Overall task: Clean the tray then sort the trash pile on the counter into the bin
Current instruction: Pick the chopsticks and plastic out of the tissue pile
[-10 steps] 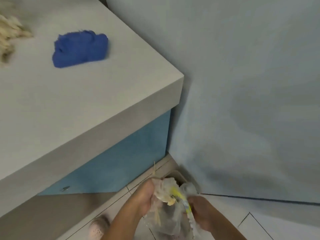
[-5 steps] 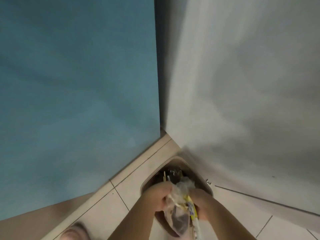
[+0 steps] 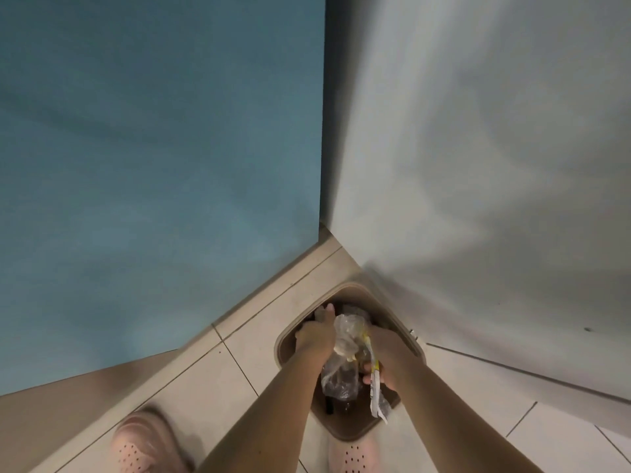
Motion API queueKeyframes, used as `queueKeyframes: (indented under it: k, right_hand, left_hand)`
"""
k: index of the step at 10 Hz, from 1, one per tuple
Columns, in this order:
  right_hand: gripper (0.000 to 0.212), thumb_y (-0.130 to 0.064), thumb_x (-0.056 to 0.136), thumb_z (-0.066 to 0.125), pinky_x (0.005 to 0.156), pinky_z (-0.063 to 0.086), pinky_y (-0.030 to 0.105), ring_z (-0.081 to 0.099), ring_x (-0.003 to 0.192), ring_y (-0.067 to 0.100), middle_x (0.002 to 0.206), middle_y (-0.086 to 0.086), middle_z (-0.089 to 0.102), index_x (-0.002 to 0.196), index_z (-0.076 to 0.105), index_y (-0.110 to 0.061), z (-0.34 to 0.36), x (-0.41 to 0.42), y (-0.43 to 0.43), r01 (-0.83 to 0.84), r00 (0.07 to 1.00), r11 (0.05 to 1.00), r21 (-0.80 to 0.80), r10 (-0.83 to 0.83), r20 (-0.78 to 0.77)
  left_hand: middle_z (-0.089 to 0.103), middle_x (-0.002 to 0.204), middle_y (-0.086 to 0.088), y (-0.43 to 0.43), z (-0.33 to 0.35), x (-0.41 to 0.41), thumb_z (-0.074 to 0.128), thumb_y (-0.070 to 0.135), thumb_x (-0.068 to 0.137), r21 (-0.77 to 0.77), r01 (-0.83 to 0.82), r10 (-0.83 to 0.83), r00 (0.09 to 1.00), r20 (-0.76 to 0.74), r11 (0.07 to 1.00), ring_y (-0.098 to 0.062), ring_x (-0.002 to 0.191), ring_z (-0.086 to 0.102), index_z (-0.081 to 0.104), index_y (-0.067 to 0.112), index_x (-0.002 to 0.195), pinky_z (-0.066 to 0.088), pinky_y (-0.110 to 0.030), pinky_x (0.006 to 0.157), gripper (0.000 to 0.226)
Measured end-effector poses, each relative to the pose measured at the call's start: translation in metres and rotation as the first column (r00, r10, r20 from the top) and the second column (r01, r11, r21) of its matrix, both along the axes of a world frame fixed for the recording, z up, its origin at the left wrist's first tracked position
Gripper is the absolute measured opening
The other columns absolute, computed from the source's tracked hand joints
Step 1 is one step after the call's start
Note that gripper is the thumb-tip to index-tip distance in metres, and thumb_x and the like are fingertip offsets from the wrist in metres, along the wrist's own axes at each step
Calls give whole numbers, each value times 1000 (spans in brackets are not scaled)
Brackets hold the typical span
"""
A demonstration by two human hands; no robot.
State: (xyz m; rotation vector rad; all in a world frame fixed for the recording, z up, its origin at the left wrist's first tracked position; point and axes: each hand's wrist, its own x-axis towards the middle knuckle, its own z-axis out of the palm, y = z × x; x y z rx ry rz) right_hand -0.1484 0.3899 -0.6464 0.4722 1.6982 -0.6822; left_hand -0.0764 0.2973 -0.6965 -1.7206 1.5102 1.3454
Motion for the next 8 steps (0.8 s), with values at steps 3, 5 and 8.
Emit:
queueKeyframes:
  k: [3,5,8]
  right_hand:
    - [47,-28,103,24,94,36,33,44,125,35,136,20,47,139,38,0,33,8,8,8,957,994,105,23,-288]
    - [49,-34,99,34,96,39,34,48,117,32,135,17,49,140,39,-9,54,22,18,-45,923,995,89,76,-378]
    - [13,-33,88,59,65,49,28,65,70,20,77,2,71,82,70,-29,259,70,-33,-40,781,888,-459,-258,-568]
  left_hand:
    - [61,119,-18,-2,79,13,21,42,102,-43,-43,42,999,-19,998,-29,110,57,57,0,121,43,-32,93,59]
    - [59,120,-11,12,106,49,40,35,98,-139,141,-168,965,-204,980,-22,99,59,61,9,116,45,-29,86,38]
    - [58,95,11,9,310,77,48,15,84,-756,-308,-429,673,-602,578,5,84,57,62,31,94,43,-5,74,24]
